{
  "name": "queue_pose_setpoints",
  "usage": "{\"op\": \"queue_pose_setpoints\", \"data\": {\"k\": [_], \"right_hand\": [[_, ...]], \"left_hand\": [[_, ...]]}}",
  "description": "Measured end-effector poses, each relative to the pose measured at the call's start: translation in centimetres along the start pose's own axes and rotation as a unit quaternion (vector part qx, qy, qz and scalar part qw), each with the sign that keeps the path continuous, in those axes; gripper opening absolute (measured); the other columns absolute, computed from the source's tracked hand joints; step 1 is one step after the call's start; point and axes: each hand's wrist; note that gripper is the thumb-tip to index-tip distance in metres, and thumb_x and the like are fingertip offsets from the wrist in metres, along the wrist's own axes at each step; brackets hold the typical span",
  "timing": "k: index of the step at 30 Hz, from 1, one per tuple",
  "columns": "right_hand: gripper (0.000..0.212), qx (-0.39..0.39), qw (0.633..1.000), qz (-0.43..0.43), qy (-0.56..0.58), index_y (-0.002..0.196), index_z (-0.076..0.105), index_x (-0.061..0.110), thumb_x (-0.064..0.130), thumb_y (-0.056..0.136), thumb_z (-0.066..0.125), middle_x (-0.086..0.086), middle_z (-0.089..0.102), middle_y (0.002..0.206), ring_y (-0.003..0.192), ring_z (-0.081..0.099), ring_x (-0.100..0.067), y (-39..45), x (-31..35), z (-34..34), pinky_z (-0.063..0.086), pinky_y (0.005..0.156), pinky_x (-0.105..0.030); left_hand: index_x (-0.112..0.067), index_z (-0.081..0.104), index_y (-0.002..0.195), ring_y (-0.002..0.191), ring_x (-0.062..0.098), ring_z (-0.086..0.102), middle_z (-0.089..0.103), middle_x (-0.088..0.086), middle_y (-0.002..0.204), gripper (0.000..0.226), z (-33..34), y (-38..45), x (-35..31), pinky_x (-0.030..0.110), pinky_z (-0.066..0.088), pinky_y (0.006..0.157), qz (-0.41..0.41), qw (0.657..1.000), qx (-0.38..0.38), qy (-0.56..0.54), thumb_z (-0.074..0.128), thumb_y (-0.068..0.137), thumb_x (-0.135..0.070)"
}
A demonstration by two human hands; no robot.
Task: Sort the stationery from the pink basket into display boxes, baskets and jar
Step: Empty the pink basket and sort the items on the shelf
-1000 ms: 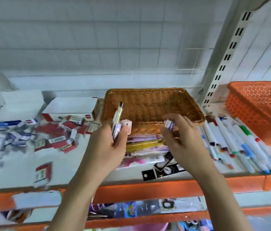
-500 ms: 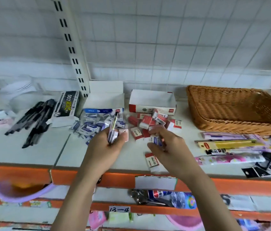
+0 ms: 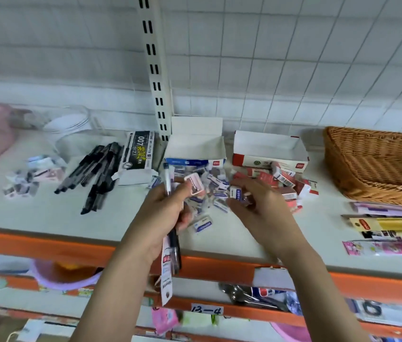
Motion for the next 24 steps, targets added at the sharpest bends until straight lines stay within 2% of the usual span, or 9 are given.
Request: {"op": "queue_pose_setpoints", "data": {"k": [2, 6, 7, 9, 12, 16, 20, 22, 24], "right_hand": [[0.029, -0.007, 1.000, -0.008, -0.025, 0.112, 0.065, 0.010, 0.010, 0.083, 0.069, -0.004, 0.060, 0.092, 0.081, 0.054, -0.016, 1.2, 1.0, 2.2, 0.032, 0.064, -0.009], [0.030, -0.032, 0.997, 0.023, -0.073, 0.114, 0.063, 0.011, 0.014, 0.084, 0.066, -0.005, 0.058, 0.093, 0.083, 0.054, -0.023, 3.9, 3.3, 5.8, 0.039, 0.068, -0.028], [0.031, -0.035, 0.995, 0.031, -0.087, 0.114, 0.063, 0.012, 0.016, 0.084, 0.066, -0.007, 0.060, 0.095, 0.088, 0.055, -0.026, 4.4, 3.6, 6.4, 0.042, 0.071, -0.030], [0.035, -0.032, 0.992, 0.046, -0.113, 0.115, 0.063, 0.014, 0.025, 0.082, 0.068, -0.008, 0.062, 0.101, 0.096, 0.055, -0.032, 5.1, 4.2, 7.2, 0.046, 0.078, -0.035], [0.046, -0.024, 0.990, 0.077, -0.117, 0.121, 0.059, 0.017, 0.037, 0.081, 0.069, -0.007, 0.058, 0.113, 0.103, 0.054, -0.031, 4.7, 4.7, 7.2, 0.047, 0.087, -0.042], [0.040, -0.060, 0.989, 0.085, -0.101, 0.120, 0.060, 0.015, 0.033, 0.085, 0.067, -0.009, 0.057, 0.114, 0.104, 0.055, -0.031, 3.2, 3.9, 5.7, 0.047, 0.087, -0.039], [0.036, -0.054, 0.991, 0.074, -0.095, 0.124, 0.058, 0.015, 0.024, 0.090, 0.061, -0.005, 0.056, 0.119, 0.102, 0.058, -0.025, 2.4, 2.3, 4.1, 0.041, 0.076, -0.023], [0.034, -0.049, 0.992, 0.066, -0.093, 0.122, 0.058, 0.012, 0.022, 0.090, 0.061, -0.006, 0.058, 0.118, 0.099, 0.058, -0.023, 2.1, 1.5, 3.5, 0.037, 0.073, -0.019], [0.032, -0.048, 0.993, 0.058, -0.086, 0.118, 0.060, 0.009, 0.021, 0.089, 0.062, -0.007, 0.059, 0.114, 0.095, 0.059, -0.025, 1.8, 0.8, 3.1, 0.037, 0.073, -0.021]], "left_hand": [[-0.009, 0.062, 0.083, 0.037, 0.010, 0.030, 0.051, 0.010, 0.059, 0.021, -2.0, 0.4, -0.4, 0.019, 0.022, 0.037, -0.010, 1.000, 0.010, -0.010, 0.051, 0.095, -0.022], [-0.013, 0.055, 0.089, 0.038, 0.007, 0.031, 0.051, -0.008, 0.047, 0.017, -6.3, 1.4, -1.3, 0.017, 0.023, 0.036, -0.004, 0.999, 0.023, 0.034, 0.049, 0.096, -0.027], [-0.013, 0.054, 0.090, 0.039, 0.007, 0.032, 0.054, -0.008, 0.050, 0.017, -7.0, 1.8, -1.5, 0.016, 0.023, 0.037, 0.000, 0.999, 0.026, 0.035, 0.049, 0.096, -0.028], [-0.019, 0.053, 0.093, 0.041, 0.008, 0.035, 0.066, -0.006, 0.071, 0.014, -7.8, 2.4, -2.0, 0.017, 0.025, 0.039, -0.005, 0.999, 0.040, 0.032, 0.047, 0.097, -0.031], [-0.032, 0.049, 0.089, 0.039, 0.008, 0.044, 0.063, -0.006, 0.087, 0.010, -7.4, 3.2, -2.7, 0.019, 0.028, 0.041, -0.027, 0.995, 0.065, 0.068, 0.046, 0.096, -0.037], [-0.033, 0.046, 0.087, 0.039, 0.006, 0.051, 0.059, -0.001, 0.098, 0.016, -4.5, 5.2, -3.2, 0.019, 0.031, 0.038, 0.030, 0.971, 0.114, 0.206, 0.039, 0.097, -0.044], [-0.027, 0.047, 0.094, 0.046, 0.012, 0.059, 0.052, -0.004, 0.077, 0.020, -1.1, 6.9, -3.3, 0.019, 0.035, 0.039, 0.062, 0.945, 0.119, 0.299, 0.035, 0.098, -0.042], [-0.028, 0.046, 0.099, 0.051, 0.015, 0.064, 0.055, -0.003, 0.079, 0.020, -0.1, 7.3, -3.4, 0.020, 0.037, 0.040, 0.064, 0.931, 0.119, 0.340, 0.033, 0.099, -0.043], [-0.026, 0.045, 0.103, 0.049, 0.013, 0.064, 0.056, -0.001, 0.081, 0.021, 0.6, 7.3, -3.6, 0.018, 0.036, 0.038, 0.064, 0.924, 0.134, 0.353, 0.032, 0.099, -0.042]]}}
Point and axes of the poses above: each hand's wrist, its own y-axis towards the middle knuckle, its own z-axis out of the palm, x = y × z
